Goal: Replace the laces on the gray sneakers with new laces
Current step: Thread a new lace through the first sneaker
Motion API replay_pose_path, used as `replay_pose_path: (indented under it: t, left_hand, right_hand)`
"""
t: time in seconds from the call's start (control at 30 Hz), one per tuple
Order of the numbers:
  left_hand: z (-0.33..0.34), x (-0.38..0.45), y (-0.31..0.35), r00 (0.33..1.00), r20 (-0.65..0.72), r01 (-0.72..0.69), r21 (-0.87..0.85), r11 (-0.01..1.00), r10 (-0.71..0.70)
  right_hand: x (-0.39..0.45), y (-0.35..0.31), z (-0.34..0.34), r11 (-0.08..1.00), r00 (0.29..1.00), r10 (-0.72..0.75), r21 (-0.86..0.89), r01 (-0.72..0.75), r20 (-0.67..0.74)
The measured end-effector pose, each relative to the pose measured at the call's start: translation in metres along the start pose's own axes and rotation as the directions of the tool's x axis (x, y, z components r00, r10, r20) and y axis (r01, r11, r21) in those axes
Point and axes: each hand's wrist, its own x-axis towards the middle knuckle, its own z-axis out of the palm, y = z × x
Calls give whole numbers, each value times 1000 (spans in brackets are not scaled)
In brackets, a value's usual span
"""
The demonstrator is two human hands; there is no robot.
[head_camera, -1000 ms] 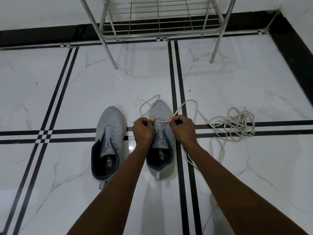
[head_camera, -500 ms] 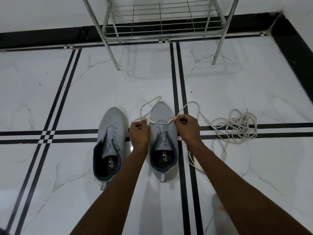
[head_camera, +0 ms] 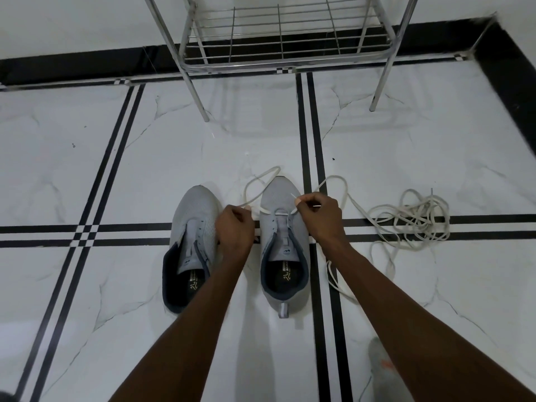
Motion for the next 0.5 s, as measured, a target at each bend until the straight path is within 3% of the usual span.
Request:
replay_pose_path:
  t: [0.1,0.23,0.33,0.5]
  left_hand:
    - [10,-10,9,982,71,185,-167,968,-176]
    - [19,-14,22,990,77,133,-263,956,-116]
    - [17,-16,33,978,173,175,-395,902,-114]
    - [-5,-10,78,970,234,55,-475,878,66]
  right_hand:
    - [-1,0,1,1000,1000,14,7,-14,4]
    - [1,2,2,991,996,86,102,-85,-1]
    - [2,-3,-3,965,994,113,237,-110,0]
    - [3,-50,-14,917,997,70,391,-74,23]
